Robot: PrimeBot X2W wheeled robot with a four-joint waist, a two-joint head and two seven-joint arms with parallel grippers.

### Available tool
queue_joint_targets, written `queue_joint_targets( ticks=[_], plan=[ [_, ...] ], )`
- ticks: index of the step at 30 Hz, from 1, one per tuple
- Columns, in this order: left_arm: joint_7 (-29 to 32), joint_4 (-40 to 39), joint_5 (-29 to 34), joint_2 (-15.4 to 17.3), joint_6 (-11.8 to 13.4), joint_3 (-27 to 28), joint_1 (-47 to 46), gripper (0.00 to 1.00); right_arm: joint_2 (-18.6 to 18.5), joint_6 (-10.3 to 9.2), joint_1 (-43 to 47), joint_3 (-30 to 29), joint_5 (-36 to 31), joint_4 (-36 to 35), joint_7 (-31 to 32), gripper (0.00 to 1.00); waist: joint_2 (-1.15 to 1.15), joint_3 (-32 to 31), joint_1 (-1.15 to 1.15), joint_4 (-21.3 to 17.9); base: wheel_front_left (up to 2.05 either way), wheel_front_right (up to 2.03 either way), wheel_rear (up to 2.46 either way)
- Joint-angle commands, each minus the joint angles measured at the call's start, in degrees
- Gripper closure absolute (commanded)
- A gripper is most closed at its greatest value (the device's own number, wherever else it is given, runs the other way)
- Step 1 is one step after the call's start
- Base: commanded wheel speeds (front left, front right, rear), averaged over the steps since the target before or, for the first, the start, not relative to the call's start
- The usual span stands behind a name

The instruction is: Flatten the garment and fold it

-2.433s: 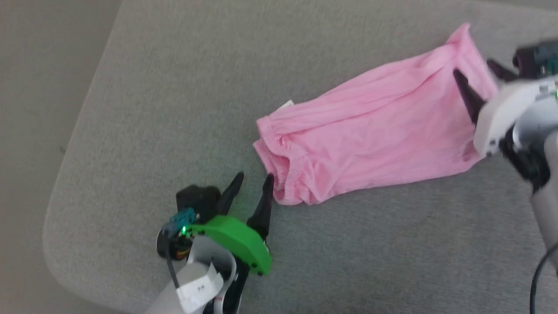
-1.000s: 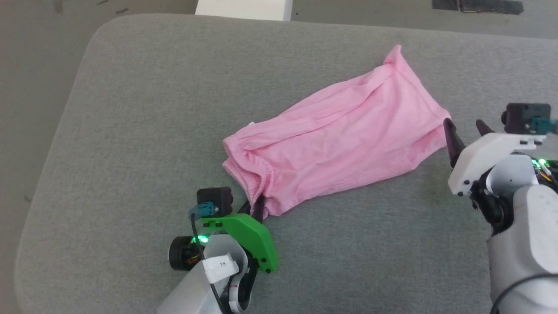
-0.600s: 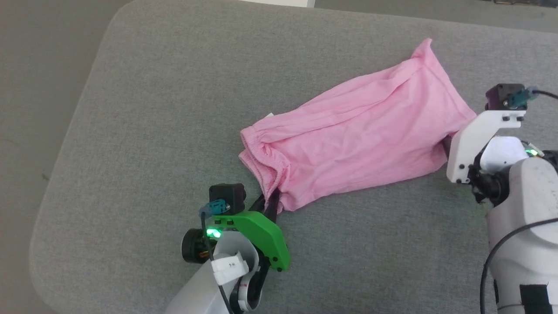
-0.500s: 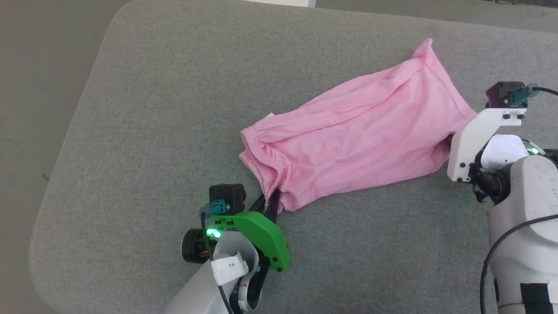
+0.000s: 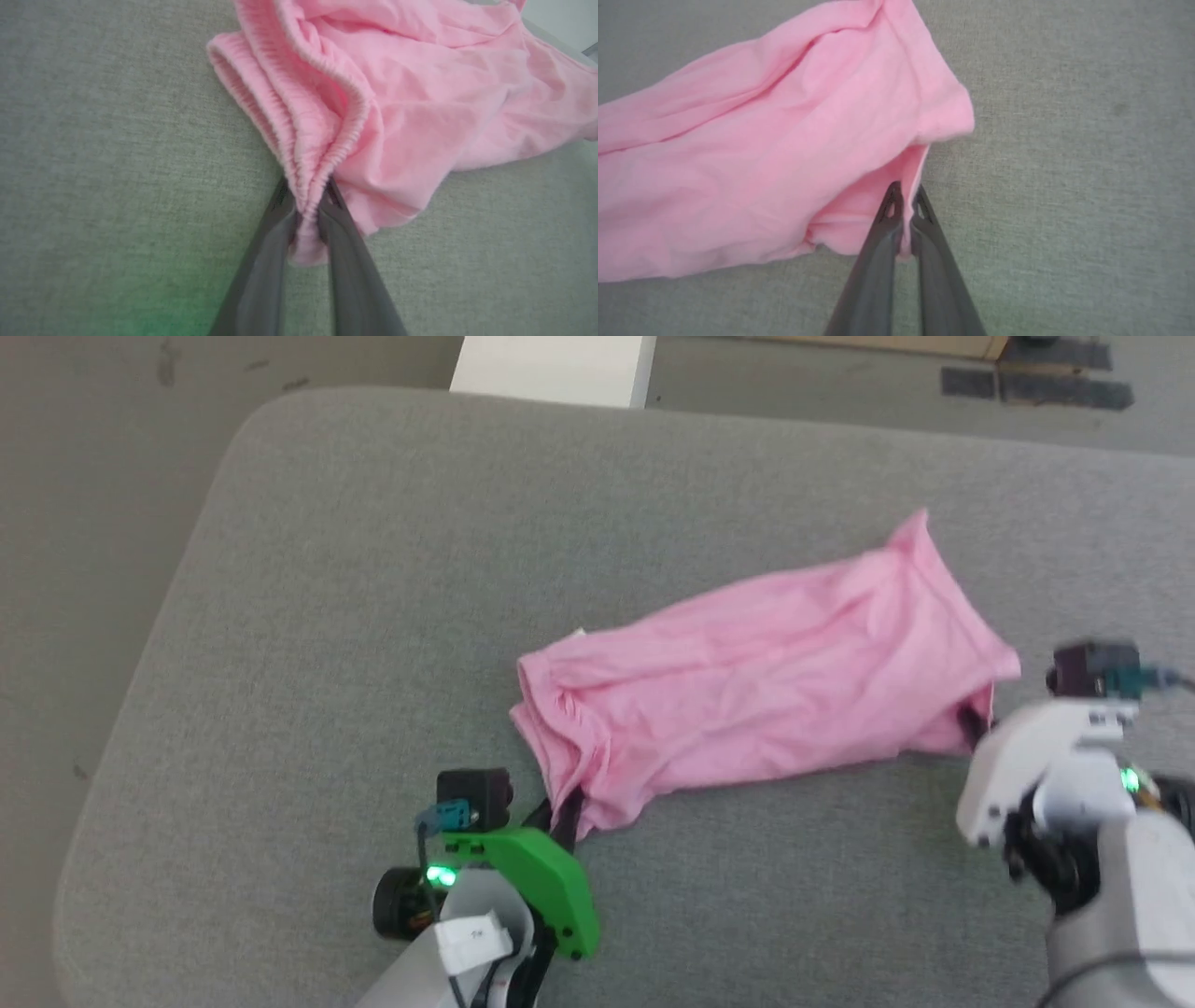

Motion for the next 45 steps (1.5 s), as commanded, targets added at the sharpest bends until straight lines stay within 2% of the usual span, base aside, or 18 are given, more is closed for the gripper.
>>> queue_joint_targets(
  ticks=[1,5,10,14,19,20,21,22,25,29,34,35,38,42,45],
  plan=[
    [0.0,-0.4,-0.1,1.3,0.0,0.1,1.7,1.00,0.1,-0.09,3.3,0.2,1.5,-2.7,-0.6,1.00,0.00,-2.6,0.00,-1.9,0.00,0.00,0.00],
    [0.9,-3.9,-0.5,4.1,1.1,1.0,4.1,1.00,0.3,-0.09,11.8,0.7,4.6,-11.7,0.2,1.00,0.00,-4.2,0.00,-3.6,0.00,0.00,0.00],
    [4.5,-10.1,-2.0,7.9,1.1,1.2,7.5,1.00,0.4,-0.09,21.1,-0.7,9.4,-20.4,1.3,1.00,0.00,-5.2,0.00,-5.3,0.00,0.00,0.00],
    [7.8,-14.0,-3.2,10.3,1.5,0.9,10.0,1.00,0.4,-0.09,26.4,-0.4,12.5,-22.7,2.4,1.00,0.00,-5.5,0.00,-6.7,0.00,0.00,0.00],
    [10.2,-16.7,-3.9,11.7,1.8,0.1,12.2,1.00,0.4,-0.09,28.8,0.9,13.2,-20.1,1.3,1.00,0.00,-5.3,0.00,-7.6,0.00,0.00,0.00],
    [10.0,-17.0,-3.9,11.8,1.8,0.1,12.4,0.69,0.4,-0.09,28.8,1.2,13.1,-19.1,0.7,0.80,0.00,-5.3,0.00,-7.7,0.00,0.00,0.00],
    [9.6,-17.1,-3.8,11.8,1.9,0.2,12.5,0.51,0.4,-0.09,28.8,1.3,13.3,-18.2,0.2,0.62,0.00,-5.4,0.00,-7.7,0.00,0.00,0.00],
    [9.2,-17.0,-3.7,11.7,1.9,0.2,12.7,0.00,0.4,-0.09,28.9,1.5,13.0,-17.3,-0.5,0.00,0.00,-5.7,0.00,-7.6,0.00,0.00,0.00],
    [7.9,-16.5,-3.7,11.6,1.8,0.2,13.7,0.00,0.4,-0.09,29.2,1.3,13.2,-16.1,-1.9,0.00,0.00,-7.0,0.00,-7.4,0.00,0.00,0.00],
    [5.6,-16.2,-2.8,11.9,2.2,0.3,14.9,0.00,0.4,-0.09,29.9,0.0,11.8,-18.1,-3.1,0.00,0.00,-8.2,0.00,-6.9,0.00,0.00,0.00],
    [-1.0,-17.1,-0.7,12.0,2.6,2.1,14.8,0.00,0.4,-0.09,28.8,-3.5,11.7,-21.5,-7.8,0.00,0.00,-9.0,0.00,-6.5,0.00,0.00,0.00],
    [-6.9,-16.9,1.1,12.0,2.2,3.4,13.8,0.00,0.4,-0.09,27.8,-3.9,10.7,-21.6,-11.4,0.00,0.00,-9.4,0.00,-6.1,0.00,0.00,0.00],
    [-12.4,-15.2,3.5,12.0,1.8,5.1,12.4,0.00,0.4,-0.09,26.7,-3.7,10.7,-20.4,-14.2,0.00,0.00,-9.8,0.00,-5.9,0.00,0.00,0.00],
    [-14.3,-13.6,7.7,11.0,1.4,7.9,10.5,0.00,0.4,-0.09,24.5,-2.7,9.8,-17.7,-16.8,0.00,0.00,-10.2,0.00,-5.9,0.00,0.00,0.00],
    [-14.4,-15.9,13.0,9.2,0.3,11.7,9.5,0.00,0.4,-0.09,21.8,-2.5,10.7,-14.7,-18.0,0.00,0.00,-10.2,0.00,-6.1,0.00,0.00,0.00]
  ],
)
